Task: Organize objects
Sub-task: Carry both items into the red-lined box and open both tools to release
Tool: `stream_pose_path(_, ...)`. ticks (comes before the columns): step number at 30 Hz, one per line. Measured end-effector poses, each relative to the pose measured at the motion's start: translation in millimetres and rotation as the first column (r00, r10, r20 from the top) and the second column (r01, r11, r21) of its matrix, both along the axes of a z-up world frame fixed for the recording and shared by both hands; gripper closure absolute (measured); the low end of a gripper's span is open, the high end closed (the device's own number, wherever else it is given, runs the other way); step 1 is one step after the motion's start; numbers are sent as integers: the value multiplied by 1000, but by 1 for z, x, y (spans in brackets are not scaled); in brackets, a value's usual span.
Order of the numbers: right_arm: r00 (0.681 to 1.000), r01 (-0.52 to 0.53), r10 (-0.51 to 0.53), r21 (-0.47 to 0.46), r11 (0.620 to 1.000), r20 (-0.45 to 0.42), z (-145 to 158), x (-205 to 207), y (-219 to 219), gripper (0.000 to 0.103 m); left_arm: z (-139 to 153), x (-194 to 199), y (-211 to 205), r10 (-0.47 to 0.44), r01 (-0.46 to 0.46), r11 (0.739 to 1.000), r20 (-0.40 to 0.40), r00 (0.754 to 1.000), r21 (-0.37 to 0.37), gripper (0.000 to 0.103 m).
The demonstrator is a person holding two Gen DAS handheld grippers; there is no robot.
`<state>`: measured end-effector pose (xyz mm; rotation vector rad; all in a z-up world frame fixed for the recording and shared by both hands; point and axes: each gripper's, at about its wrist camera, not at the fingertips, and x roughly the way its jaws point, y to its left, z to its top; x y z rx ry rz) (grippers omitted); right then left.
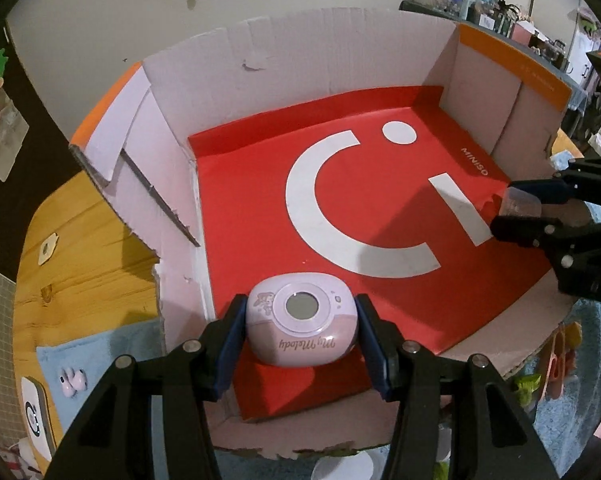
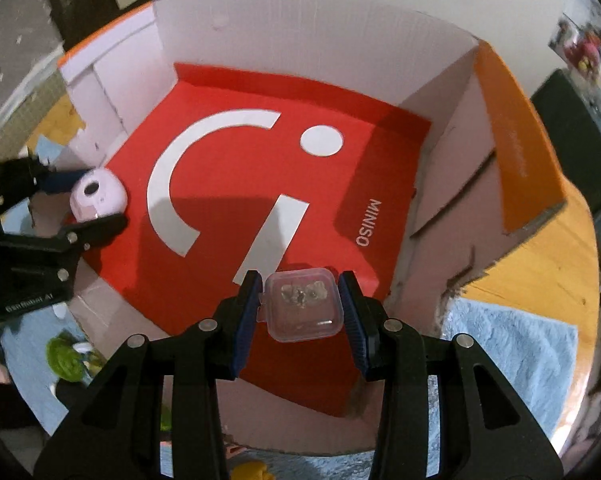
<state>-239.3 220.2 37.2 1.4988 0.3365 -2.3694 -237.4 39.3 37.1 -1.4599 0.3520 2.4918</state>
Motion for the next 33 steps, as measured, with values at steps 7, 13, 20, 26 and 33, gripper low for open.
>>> stream_pose_path(7,999,-47,48,75,996,-8,-5,7,-7,63,2,1,0,-3,4,1000,5,1000,-8,47)
stream_pose_path(13,999,-50,51,81,995,-4,-5,10,-5,63,2,-1,0,-2,2,1000,4,1000,-8,46)
stream_pose_path(20,999,-49,49,83,995,-1,-6,13,-5,63,2,-2,-1,-3,3,1000,3,1000,-10,44)
stream_pose_path(26,999,-40,40,86,996,-3,-5,18,-2,62,4,-2,-2,-3,2,1000,-11,1000,-19,39)
stream_pose_path(33,998,-29,33,81,996,-50,-1,32,-1,44,6,0,-6,-8,9,999,-19,1000,38,30)
